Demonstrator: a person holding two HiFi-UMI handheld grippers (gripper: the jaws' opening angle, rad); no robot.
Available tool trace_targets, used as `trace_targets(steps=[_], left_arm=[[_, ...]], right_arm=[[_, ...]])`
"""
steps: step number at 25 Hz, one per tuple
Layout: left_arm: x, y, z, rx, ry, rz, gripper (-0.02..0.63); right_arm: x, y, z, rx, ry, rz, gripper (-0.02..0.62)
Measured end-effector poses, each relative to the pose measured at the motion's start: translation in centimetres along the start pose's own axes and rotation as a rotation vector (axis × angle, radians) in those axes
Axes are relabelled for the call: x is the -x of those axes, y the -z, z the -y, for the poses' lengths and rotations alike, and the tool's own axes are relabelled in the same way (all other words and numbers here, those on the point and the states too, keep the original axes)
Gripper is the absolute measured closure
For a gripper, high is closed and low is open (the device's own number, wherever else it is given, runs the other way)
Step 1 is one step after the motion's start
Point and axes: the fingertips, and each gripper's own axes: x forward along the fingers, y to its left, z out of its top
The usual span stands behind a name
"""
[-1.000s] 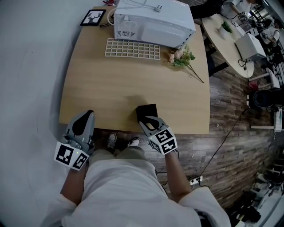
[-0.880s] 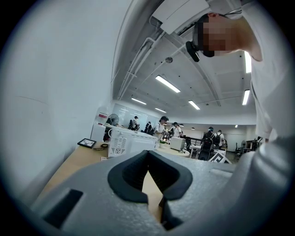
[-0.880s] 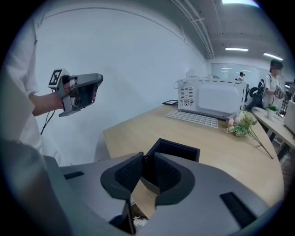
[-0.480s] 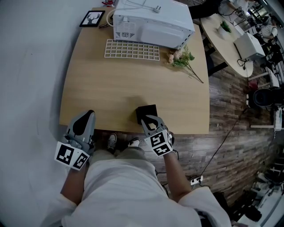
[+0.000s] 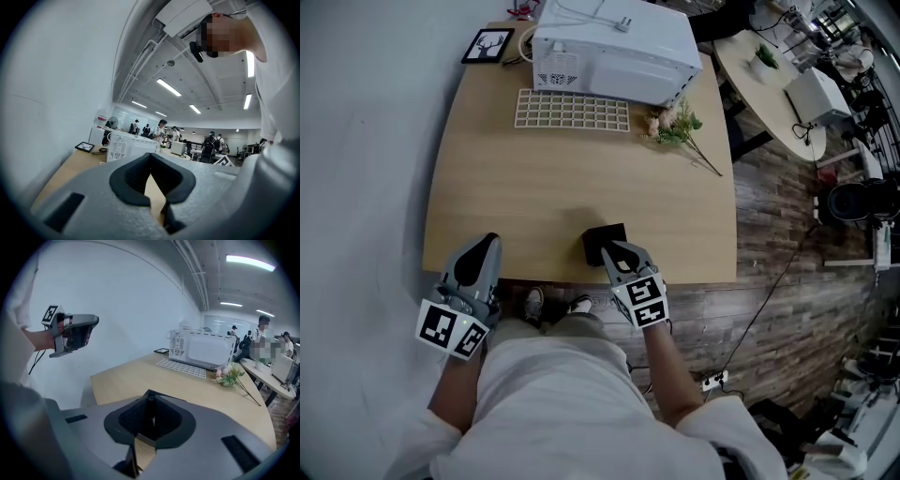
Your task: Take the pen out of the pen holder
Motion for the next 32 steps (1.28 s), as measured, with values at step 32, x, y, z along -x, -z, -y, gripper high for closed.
trace_targets(steps=[32], left_arm=[[-4.8, -4.7, 5.2, -0.094, 0.217, 0.123, 0.594]], right_arm=[[9.8, -9.3, 3.2, -0.094, 0.160, 0.305, 0.551]])
